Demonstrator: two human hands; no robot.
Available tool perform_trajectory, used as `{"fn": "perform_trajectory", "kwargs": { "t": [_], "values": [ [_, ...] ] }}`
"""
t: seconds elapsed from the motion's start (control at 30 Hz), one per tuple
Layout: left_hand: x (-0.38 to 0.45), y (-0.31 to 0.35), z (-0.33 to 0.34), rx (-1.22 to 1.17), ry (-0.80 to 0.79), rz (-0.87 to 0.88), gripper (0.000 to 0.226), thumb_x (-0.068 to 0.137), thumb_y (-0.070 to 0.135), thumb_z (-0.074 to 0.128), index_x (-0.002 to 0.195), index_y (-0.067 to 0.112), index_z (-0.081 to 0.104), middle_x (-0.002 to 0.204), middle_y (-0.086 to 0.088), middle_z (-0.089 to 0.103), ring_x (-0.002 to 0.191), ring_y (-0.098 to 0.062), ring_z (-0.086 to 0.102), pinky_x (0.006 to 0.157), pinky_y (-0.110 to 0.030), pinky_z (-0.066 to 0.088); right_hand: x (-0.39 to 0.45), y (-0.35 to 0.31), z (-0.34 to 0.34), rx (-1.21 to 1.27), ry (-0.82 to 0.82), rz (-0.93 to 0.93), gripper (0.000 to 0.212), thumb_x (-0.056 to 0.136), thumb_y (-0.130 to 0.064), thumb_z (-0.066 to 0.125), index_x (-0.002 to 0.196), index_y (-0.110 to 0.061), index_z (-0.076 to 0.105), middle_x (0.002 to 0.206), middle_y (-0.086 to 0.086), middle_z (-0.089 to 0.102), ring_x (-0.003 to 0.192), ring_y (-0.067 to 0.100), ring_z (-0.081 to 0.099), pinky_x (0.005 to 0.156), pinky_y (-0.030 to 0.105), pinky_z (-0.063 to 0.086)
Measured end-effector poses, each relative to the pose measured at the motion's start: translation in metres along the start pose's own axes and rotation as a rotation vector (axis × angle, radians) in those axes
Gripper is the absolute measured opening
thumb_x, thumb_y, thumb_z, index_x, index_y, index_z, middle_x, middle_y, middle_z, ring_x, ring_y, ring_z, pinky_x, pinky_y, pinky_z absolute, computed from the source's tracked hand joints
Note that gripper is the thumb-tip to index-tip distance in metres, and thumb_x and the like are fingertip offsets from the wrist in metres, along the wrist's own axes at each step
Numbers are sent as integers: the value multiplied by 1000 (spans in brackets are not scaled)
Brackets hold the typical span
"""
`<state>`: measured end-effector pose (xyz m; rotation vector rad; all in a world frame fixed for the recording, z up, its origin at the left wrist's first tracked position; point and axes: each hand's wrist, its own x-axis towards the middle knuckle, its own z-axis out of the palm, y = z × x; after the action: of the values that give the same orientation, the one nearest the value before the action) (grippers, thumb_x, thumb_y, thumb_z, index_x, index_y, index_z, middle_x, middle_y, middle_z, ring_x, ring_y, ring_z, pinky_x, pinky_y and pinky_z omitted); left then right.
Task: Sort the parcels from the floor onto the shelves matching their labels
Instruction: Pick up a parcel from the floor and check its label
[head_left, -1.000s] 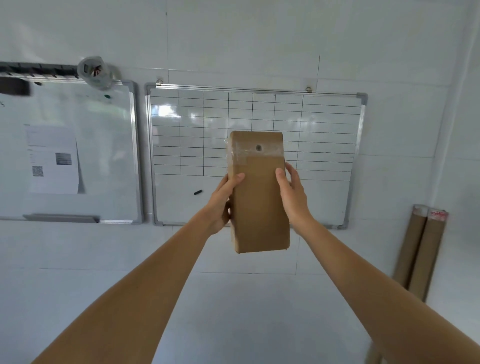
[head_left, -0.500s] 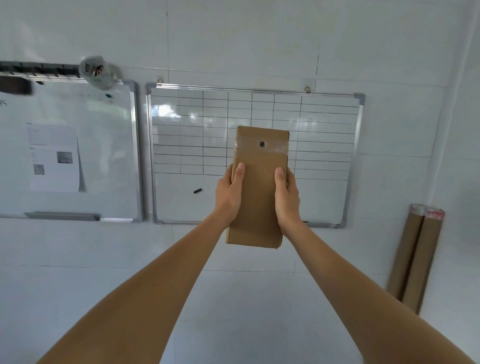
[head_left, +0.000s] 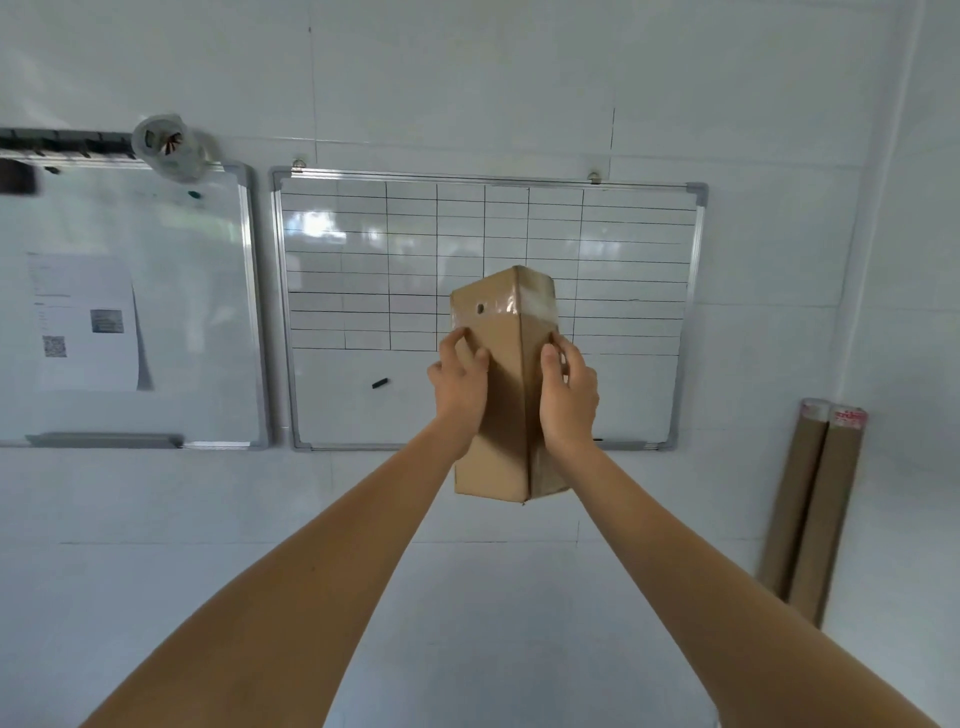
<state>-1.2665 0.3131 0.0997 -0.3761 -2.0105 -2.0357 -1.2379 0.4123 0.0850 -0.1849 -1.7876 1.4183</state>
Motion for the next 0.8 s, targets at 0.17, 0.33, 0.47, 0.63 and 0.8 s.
{"fn": "perform_trajectory", "kwargs": {
  "t": [0.17,0.33,0.47,0.63,0.8],
  "values": [
    [-9,6,16,-27,14,-69,110,57,88,46,153,42,17,156,-8,25,141,-32,31,114,-57,31,-1,-8,-2,-13,28,-39,47,104,-39,55,149,-23,49,116,1,60,107,19,59,98,35,47],
    [-2,5,12,-111,-28,-60,113,50,82,65,148,41,28,143,-5,45,129,-30,49,106,-52,45,5,-11,-9,137,7,58,32,108,-40,45,126,-18,60,104,-7,60,104,16,56,88,27,40],
    [0,5,5,-254,-137,-3,81,81,57,70,147,30,31,131,-5,60,113,-23,65,94,-41,57,11,-4,-11,217,-61,161,41,106,-55,38,136,-29,47,105,-10,61,104,15,60,94,35,49],
    [3,-1,3,-306,-199,13,62,92,45,64,145,24,39,127,-4,64,109,-19,66,87,-35,58,9,-3,-12,342,-315,383,61,104,-65,26,124,-25,67,107,4,75,94,20,73,70,33,58],
    [5,-13,-2,-276,-184,28,50,93,53,58,137,29,53,119,2,69,108,-18,68,94,-41,58,7,1,-1,339,-352,427,62,101,-69,29,125,-27,68,113,7,76,102,25,72,77,37,59]
  ]
}}
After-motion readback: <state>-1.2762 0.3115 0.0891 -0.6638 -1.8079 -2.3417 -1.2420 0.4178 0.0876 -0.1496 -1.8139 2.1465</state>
